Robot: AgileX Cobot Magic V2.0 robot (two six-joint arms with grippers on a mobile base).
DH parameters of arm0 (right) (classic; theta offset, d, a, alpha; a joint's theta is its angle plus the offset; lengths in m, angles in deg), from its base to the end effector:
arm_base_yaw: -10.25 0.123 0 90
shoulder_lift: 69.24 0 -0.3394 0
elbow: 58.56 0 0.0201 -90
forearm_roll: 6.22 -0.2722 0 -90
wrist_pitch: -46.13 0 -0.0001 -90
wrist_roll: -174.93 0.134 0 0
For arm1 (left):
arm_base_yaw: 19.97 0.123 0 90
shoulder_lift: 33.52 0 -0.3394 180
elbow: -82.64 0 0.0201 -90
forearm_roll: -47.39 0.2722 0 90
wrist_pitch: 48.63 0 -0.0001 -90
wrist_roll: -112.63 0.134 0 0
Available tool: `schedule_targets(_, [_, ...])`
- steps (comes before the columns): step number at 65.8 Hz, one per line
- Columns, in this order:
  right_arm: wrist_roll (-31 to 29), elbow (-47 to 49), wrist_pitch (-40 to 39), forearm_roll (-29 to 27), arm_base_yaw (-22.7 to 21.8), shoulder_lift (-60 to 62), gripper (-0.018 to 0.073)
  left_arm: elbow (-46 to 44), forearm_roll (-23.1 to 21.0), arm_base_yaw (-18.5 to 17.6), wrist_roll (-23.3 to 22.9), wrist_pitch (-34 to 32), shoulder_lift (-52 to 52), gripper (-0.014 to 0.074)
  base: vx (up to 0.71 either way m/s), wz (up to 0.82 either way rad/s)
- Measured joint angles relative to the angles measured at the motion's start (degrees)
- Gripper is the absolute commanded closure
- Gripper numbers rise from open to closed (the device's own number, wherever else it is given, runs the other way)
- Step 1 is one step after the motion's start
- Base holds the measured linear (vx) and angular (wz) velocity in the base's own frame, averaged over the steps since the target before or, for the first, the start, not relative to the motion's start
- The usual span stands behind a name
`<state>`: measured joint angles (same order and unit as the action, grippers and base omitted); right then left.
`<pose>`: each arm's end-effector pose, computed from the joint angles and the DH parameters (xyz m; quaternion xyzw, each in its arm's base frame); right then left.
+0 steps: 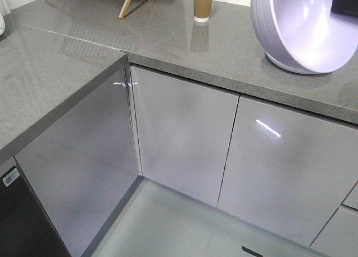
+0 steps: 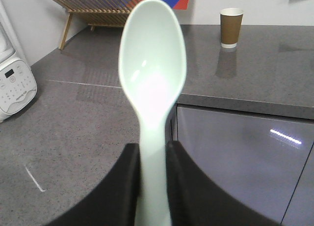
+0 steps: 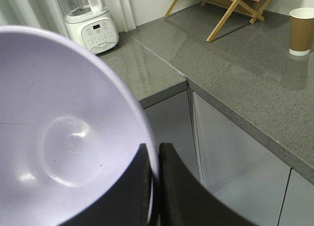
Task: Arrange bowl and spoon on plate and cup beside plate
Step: 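Drive the base toward the light blue plate on the other counter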
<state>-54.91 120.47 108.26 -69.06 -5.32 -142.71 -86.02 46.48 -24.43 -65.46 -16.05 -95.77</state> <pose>0.2547 0.0385 0.5054 -0.1802 0.7741 0.2655 0.5457 0.2253 -0.0187 0.4821 0.0416 0.7984 -0.0208 0.6003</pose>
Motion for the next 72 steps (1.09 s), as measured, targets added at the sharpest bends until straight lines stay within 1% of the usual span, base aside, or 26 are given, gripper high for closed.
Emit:
schedule_targets(35, [0.0, 0.0, 0.0, 0.0, 0.0, 0.0, 0.0565, 0.0, 0.0, 0.0, 0.0, 0.0, 0.0, 0.0603, 0.06, -0.04])
schedule_targets(72, [0.0, 0.0, 0.0, 0.0, 0.0, 0.0, 0.0565, 0.0, 0.0, 0.0, 0.0, 0.0, 0.0, 0.0603, 0.12, -0.05])
